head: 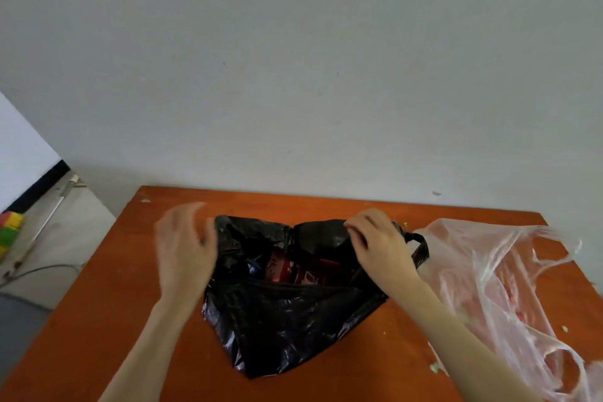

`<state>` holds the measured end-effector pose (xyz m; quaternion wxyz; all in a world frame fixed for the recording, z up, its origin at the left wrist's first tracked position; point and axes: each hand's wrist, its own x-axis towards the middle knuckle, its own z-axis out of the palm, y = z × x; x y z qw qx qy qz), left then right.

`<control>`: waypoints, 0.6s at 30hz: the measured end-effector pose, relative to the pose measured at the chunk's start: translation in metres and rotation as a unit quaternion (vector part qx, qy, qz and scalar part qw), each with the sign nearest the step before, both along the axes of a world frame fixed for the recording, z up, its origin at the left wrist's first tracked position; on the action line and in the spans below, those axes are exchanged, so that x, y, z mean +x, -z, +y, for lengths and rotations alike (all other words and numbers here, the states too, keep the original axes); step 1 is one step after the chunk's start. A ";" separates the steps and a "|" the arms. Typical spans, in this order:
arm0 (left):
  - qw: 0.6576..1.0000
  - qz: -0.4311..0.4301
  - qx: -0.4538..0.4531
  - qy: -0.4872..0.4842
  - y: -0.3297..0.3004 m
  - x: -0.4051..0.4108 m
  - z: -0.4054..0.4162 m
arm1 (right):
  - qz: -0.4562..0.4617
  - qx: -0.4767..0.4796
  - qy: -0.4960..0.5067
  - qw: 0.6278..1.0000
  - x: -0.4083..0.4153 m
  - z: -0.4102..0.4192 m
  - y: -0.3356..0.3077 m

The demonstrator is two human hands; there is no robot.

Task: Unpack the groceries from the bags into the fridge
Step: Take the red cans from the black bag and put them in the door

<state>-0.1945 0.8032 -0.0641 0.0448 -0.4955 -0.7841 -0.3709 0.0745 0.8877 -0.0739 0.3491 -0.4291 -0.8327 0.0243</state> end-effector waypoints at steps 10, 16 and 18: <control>0.806 0.295 -0.450 0.247 0.032 0.010 0.031 | -0.498 -0.269 -0.014 0.824 0.025 0.026 0.018; 0.760 0.220 -0.539 0.289 0.056 -0.029 0.003 | -0.537 -0.368 0.010 0.759 0.064 0.029 0.068; 0.762 0.164 -0.549 0.302 0.062 -0.040 -0.006 | -0.488 -0.403 0.046 0.773 0.077 0.029 0.075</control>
